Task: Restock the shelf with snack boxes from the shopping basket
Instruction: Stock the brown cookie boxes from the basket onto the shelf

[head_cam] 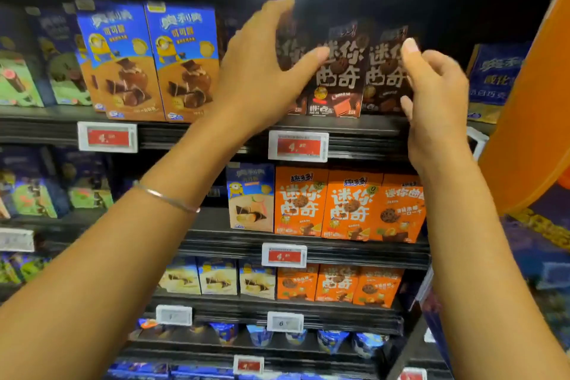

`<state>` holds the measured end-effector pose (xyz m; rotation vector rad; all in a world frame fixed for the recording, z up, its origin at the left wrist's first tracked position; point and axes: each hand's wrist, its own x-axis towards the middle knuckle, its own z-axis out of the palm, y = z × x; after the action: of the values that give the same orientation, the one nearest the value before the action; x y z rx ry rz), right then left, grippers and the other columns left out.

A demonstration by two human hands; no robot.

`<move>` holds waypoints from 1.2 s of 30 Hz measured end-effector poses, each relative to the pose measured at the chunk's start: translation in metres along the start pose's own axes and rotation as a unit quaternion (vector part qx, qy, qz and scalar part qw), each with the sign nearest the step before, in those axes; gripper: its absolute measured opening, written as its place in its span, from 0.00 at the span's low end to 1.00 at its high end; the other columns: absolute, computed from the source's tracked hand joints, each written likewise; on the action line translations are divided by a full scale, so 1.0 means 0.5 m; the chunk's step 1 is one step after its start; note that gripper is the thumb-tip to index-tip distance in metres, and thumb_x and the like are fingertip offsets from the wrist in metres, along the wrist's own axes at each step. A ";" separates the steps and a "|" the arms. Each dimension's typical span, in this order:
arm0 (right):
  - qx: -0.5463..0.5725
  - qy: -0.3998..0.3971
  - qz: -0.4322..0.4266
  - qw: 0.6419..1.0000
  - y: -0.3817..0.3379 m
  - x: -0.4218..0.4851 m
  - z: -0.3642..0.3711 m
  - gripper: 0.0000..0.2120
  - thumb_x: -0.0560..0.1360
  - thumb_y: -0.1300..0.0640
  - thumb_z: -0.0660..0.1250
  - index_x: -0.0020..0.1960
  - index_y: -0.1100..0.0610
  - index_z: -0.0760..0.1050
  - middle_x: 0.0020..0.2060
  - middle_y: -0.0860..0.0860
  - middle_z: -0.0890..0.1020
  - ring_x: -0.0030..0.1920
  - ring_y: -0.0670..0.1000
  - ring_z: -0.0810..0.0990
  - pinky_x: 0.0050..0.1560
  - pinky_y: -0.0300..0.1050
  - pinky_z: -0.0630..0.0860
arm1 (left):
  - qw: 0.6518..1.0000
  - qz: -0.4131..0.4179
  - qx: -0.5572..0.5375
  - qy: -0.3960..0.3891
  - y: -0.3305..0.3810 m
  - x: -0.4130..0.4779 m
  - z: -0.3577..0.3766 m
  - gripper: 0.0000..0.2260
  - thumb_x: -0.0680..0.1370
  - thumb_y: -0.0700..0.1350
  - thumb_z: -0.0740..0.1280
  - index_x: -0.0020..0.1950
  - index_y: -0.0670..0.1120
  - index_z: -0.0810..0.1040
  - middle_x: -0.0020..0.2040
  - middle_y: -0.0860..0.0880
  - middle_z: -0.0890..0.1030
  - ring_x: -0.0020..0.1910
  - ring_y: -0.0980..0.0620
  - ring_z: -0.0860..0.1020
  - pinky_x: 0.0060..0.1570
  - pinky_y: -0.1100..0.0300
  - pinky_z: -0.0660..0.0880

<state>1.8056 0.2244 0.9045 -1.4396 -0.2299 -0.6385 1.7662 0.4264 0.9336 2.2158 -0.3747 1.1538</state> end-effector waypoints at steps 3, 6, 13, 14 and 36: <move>0.132 -0.082 0.003 0.988 0.037 -0.126 0.001 0.21 0.74 0.42 0.68 0.62 0.51 0.77 0.62 0.52 0.83 0.65 0.49 0.80 0.67 0.50 0.76 | 0.981 -0.027 -0.183 0.056 -0.035 -0.177 -0.030 0.23 0.82 0.49 0.69 0.75 0.42 0.71 0.68 0.46 0.79 0.70 0.52 0.77 0.70 0.51 0.74; 0.187 -0.173 0.086 0.963 0.159 -0.294 0.006 0.24 0.76 0.45 0.69 0.67 0.56 0.75 0.63 0.55 0.82 0.66 0.55 0.80 0.62 0.50 0.78 | 0.956 -0.132 -0.261 0.029 -0.083 -0.415 -0.036 0.22 0.83 0.49 0.67 0.75 0.42 0.70 0.68 0.43 0.81 0.66 0.44 0.81 0.64 0.53 0.77; 0.017 -0.268 0.527 0.806 0.513 -0.715 0.000 0.11 0.75 0.49 0.73 0.55 0.51 0.80 0.54 0.49 0.85 0.58 0.52 0.84 0.60 0.54 0.79 | 0.776 -0.588 -0.217 -0.068 -0.263 -0.956 -0.012 0.16 0.86 0.51 0.57 0.68 0.46 0.76 0.61 0.47 0.84 0.56 0.50 0.83 0.51 0.59 0.78; -0.007 -0.267 0.562 0.783 0.560 -0.764 0.003 0.03 0.78 0.53 0.70 0.51 0.50 0.80 0.53 0.50 0.85 0.58 0.54 0.83 0.61 0.54 0.78 | 0.742 -0.632 -0.212 -0.062 -0.297 -1.023 -0.003 0.15 0.87 0.51 0.55 0.65 0.48 0.77 0.58 0.49 0.85 0.56 0.48 0.82 0.48 0.60 0.78; -0.241 -0.293 0.692 0.614 1.732 -1.681 0.016 0.11 0.82 0.48 0.66 0.53 0.56 0.78 0.42 0.47 0.84 0.41 0.45 0.82 0.46 0.45 0.76 | 0.580 -0.780 -0.123 -0.201 -0.911 -2.084 0.386 0.26 0.85 0.64 0.58 0.71 0.47 0.80 0.67 0.49 0.82 0.63 0.49 0.82 0.60 0.64 0.74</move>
<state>1.5858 0.4574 -0.2590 -1.7896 0.6155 1.1734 1.5123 0.6300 -0.1729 1.5018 1.0619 -0.3940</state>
